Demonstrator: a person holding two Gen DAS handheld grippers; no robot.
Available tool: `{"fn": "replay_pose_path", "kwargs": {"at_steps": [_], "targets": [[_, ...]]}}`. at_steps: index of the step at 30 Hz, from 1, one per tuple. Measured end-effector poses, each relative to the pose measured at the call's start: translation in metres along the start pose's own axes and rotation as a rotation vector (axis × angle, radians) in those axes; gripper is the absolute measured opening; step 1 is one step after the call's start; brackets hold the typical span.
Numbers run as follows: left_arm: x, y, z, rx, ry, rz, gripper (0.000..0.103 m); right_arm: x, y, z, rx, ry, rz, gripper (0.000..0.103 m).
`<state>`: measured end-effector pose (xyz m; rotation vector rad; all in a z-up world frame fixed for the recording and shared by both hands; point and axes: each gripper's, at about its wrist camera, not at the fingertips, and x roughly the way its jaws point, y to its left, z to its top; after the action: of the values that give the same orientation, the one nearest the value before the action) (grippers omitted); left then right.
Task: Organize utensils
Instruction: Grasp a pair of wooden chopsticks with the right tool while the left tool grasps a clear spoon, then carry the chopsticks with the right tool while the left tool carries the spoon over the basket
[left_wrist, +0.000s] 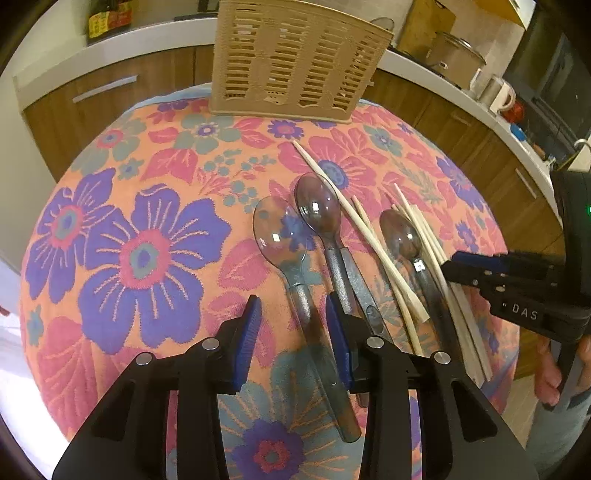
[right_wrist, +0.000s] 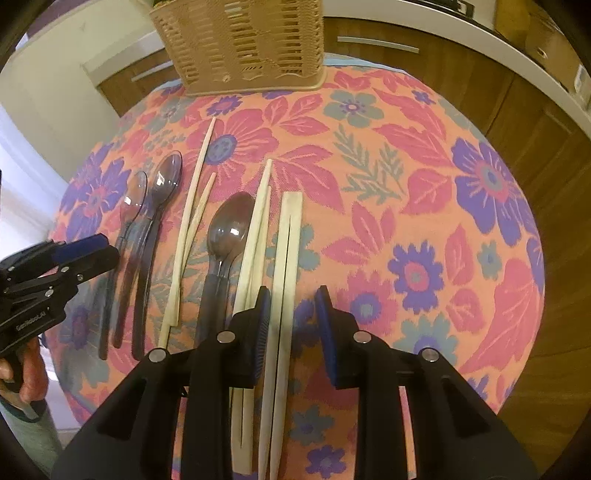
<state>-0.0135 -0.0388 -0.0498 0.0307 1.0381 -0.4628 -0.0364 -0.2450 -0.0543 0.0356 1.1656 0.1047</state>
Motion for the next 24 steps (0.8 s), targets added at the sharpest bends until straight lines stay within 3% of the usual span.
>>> {"fn": "replay_pose_path", "kwargs": {"at_steps": [7, 11, 15, 24], "targets": [[0.011, -0.012, 0.014, 0.058, 0.043, 0.072, 0.034, 0.01, 0.011, 0.02, -0.103, 0.076, -0.04, 0.023], [0.016, -0.017, 0.021, 0.067, 0.054, 0.132, 0.02, 0.012, 0.006, 0.026, -0.11, 0.106, -0.023, 0.012], [0.017, -0.023, 0.019, 0.097, 0.044, 0.189, 0.01, 0.011, -0.003, 0.025, -0.064, 0.098, 0.016, 0.01], [-0.012, -0.018, 0.02, 0.04, -0.076, 0.099, 0.01, -0.007, -0.009, 0.022, -0.064, 0.038, 0.034, 0.01]]}}
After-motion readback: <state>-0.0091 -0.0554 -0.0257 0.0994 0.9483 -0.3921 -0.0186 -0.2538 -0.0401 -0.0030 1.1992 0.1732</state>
